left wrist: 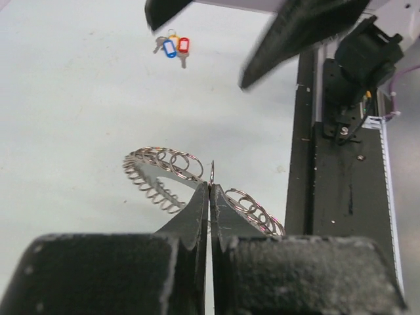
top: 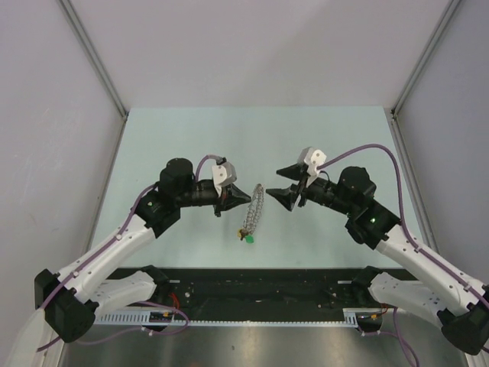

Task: Put the keys on the keyring

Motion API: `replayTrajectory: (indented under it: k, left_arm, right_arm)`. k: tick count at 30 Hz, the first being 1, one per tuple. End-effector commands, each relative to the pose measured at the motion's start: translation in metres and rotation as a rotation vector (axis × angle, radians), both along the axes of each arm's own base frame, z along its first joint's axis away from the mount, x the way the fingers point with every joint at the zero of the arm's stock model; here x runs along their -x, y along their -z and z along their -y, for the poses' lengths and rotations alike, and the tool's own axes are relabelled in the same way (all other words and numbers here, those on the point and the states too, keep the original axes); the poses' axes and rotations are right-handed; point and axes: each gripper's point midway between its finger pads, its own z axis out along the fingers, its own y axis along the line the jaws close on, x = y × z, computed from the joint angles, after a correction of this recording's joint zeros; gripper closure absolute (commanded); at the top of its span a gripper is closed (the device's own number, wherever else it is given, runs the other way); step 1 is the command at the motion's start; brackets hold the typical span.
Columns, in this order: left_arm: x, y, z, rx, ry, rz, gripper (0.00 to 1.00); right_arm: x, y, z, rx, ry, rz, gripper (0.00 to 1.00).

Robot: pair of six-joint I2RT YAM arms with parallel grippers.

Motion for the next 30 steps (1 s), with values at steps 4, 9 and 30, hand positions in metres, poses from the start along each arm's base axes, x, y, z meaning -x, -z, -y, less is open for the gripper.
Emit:
replayTrajectory:
  k: [4,9,30]
  left_arm:
    - [-0.034,-0.027,-0.009,0.038,-0.212,0.066,1.00]
    - [-0.047,-0.030,-0.020,0.031,-0.320,0.074,1.00]
    - [-0.063,-0.043,-0.046,0.037,-0.502,0.104,1.00]
  right_arm:
    - [-0.085,0.033,0.104,0.009,0.651,-0.324,0.35]
    - [-0.115,0.083,0.173,0.051,0.950,-0.513,0.34]
    - [-0.147,0.229,0.338,-0.069,1.354,-0.991,0.49]
